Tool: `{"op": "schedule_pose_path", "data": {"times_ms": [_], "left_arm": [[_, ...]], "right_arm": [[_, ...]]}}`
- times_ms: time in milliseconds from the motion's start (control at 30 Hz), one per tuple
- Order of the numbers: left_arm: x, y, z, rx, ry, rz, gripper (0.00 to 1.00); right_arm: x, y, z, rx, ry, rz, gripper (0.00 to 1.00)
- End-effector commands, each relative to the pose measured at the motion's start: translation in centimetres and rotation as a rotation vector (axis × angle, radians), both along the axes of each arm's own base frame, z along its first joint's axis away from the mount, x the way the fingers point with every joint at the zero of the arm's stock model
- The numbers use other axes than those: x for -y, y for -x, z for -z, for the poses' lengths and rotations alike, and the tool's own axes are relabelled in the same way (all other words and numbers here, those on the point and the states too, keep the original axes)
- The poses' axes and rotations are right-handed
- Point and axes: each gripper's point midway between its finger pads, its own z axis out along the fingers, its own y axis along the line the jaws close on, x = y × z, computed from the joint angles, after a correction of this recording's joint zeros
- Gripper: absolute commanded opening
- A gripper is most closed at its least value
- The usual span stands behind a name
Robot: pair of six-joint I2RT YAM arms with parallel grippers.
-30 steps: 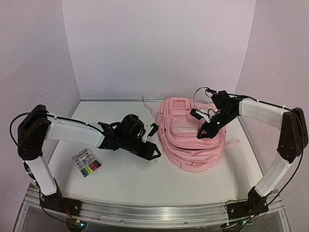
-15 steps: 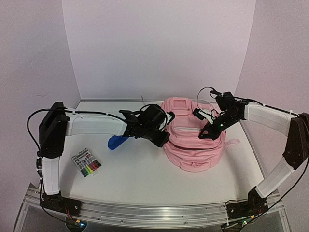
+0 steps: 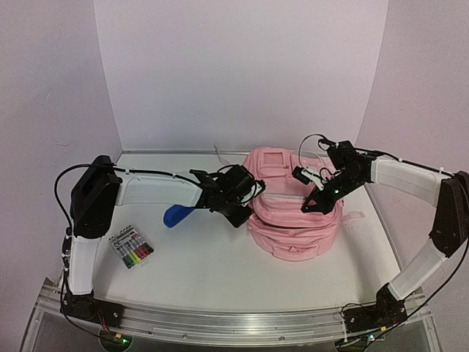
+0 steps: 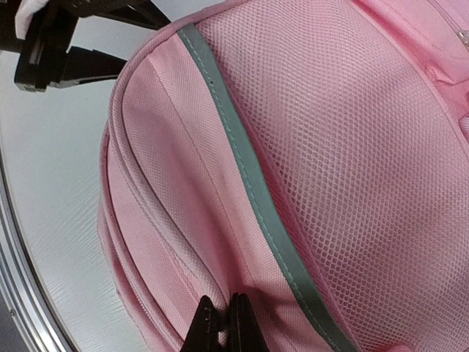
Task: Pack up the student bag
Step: Zip the student bag at the center of the board.
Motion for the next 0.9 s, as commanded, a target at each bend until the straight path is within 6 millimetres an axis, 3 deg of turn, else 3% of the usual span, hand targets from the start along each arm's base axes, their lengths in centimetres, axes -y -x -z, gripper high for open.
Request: {"op": "schedule_pose_path", "data": {"times_ms": [0, 167, 433, 700, 867], "left_arm": [[-1.0, -0.1, -5.2, 0.037, 0.107, 0.049, 0.45], [-0.3, -0.2, -6.2, 0.034, 0.18, 0.128, 0.44], [1.9, 0.3, -4.0, -0.03, 0.16, 0.27, 0.42], [0.8, -3.8, -3.1, 0.021, 0.128, 0.185, 0.38], [0.6, -4.9, -2.6, 0.007, 0.144, 0.188, 0.29]], "right_arm": [[0.0, 1.7, -0.4, -0.043, -0.022, -0.019, 0.0], [0.1, 1.8, -0.3, -0.044, -0.021, -0.019, 0.0], [0.0, 1.7, 0.0, -0.056, -0.021, -0.019, 0.0], [0.1, 2.0, -0.1, -0.037, -0.015, -0.047, 0.0], [0.3, 1.9, -0.1, -0.029, -0.002, -0.042, 0.0]]}}
